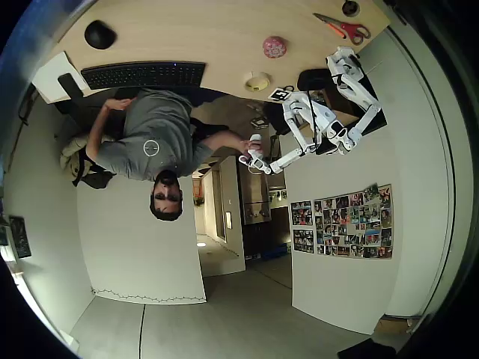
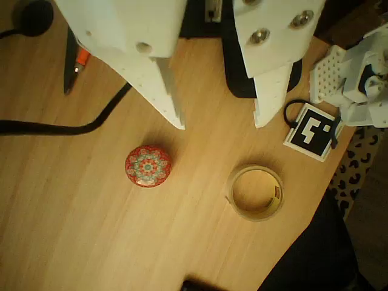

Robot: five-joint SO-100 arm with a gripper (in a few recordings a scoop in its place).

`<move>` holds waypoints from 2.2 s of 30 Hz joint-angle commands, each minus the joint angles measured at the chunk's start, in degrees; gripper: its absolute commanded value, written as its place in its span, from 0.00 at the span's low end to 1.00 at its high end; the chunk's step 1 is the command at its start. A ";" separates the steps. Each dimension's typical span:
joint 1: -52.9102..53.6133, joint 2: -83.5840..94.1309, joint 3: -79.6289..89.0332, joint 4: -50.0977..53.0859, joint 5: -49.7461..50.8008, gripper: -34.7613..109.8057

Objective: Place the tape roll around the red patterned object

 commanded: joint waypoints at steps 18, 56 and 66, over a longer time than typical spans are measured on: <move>-9.23 -36.30 -0.35 -37.27 4.83 0.45; -10.81 -74.53 -40.87 -23.91 13.10 0.24; -7.03 -55.37 -35.42 -9.14 9.93 0.24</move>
